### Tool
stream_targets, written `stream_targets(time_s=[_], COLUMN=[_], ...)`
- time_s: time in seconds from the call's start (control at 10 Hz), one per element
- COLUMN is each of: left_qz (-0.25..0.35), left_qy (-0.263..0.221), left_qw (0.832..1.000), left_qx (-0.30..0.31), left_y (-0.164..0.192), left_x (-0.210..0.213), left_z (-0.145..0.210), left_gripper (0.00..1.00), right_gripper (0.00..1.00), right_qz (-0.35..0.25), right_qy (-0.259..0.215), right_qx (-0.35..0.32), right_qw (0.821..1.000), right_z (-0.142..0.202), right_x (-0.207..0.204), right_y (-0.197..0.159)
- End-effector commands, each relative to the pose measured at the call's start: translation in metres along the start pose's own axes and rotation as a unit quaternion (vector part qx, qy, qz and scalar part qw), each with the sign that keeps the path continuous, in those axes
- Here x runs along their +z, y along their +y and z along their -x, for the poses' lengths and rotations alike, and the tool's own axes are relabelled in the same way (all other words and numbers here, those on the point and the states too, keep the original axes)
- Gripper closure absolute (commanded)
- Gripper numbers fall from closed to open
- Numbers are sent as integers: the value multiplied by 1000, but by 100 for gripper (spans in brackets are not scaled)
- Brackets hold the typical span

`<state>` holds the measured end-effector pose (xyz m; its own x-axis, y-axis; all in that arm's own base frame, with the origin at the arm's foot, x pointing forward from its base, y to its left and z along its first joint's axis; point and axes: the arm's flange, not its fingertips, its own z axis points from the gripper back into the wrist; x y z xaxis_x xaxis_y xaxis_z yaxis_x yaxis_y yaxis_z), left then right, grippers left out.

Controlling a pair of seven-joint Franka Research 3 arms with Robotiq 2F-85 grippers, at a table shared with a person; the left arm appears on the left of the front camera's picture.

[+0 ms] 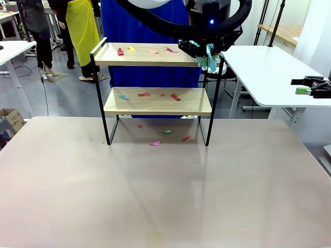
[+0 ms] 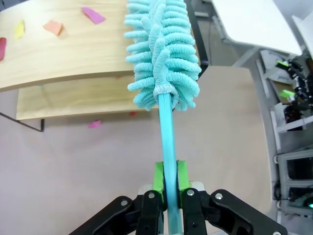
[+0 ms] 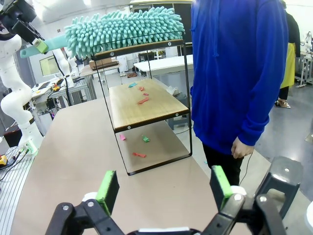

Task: Clean the shelf.
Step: Clean the specific section of the Shelf indicated by the human with the Duster.

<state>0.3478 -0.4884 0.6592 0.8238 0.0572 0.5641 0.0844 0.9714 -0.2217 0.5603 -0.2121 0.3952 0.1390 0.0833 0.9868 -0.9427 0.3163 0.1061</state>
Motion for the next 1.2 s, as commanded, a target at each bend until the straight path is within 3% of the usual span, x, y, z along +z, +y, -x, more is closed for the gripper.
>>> stream_targets(time_s=[0.0, 0.2, 0.6, 1.1], left_qz=[-8, -15, -26, -111], left_qy=[6, 13, 26, 55], left_qw=[1000, 1000, 999, 992], left_qx=[4, 24, -7, -29], left_y=[-11, -11, 2, 92], left_x=[2, 1, -2, 23], left_z=[-10, -16, -16, -37], left_gripper=[87, 87, 87, 87], right_gripper=[0, 0, 0, 0], right_qz=[0, 0, 0, 0], right_qy=[-1, -1, -1, -1], right_qx=[2, 2, 2, 2], right_qw=[1000, 1000, 1000, 1000], right_z=[-2, -2, -2, -2], right_x=[-1, -1, -1, -1], right_y=[1, 1, 1, 1])
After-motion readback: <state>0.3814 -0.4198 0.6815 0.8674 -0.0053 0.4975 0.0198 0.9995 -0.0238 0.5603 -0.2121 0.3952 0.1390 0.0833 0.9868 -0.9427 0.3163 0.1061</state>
